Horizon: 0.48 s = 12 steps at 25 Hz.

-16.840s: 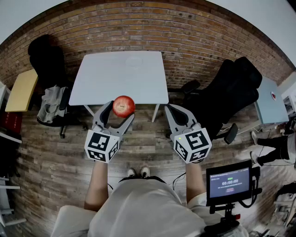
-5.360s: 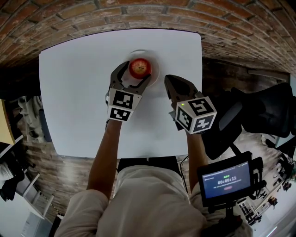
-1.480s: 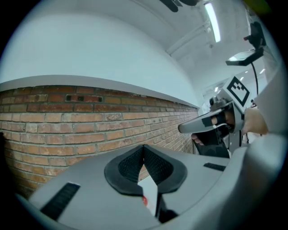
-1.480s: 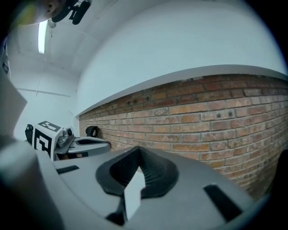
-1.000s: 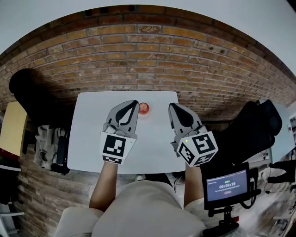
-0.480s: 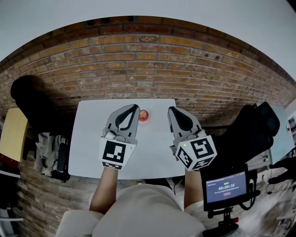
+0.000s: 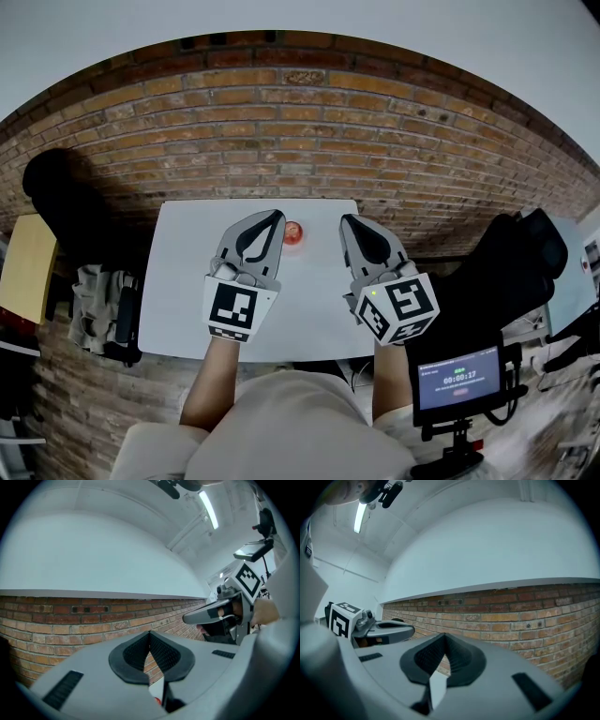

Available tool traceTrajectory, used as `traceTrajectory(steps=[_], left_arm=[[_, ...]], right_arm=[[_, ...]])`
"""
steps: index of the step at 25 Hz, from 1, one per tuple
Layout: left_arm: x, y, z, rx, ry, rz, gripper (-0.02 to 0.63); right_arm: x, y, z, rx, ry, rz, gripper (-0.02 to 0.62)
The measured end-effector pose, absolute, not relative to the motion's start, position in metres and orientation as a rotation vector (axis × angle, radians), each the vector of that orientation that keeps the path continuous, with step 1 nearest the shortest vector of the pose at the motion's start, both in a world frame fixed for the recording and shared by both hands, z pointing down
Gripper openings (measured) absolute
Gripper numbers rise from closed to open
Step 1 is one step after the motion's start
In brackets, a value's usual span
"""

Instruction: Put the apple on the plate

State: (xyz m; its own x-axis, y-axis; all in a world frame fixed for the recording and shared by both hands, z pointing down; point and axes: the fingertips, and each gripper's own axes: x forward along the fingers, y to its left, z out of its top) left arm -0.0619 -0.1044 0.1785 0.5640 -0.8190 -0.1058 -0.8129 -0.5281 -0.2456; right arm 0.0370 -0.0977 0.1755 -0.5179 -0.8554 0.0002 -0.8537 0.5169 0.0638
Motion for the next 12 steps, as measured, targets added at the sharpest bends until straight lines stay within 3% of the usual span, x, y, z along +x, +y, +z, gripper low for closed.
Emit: traceTrajectory(steps=[12], left_arm=[[-0.0585,-0.1060,0.1846,-2.533,1.353,-0.046,0.008]], right_arm=[[0.0396,-0.1004,0.1827,1.521,-2.709,-0.073,0.002]])
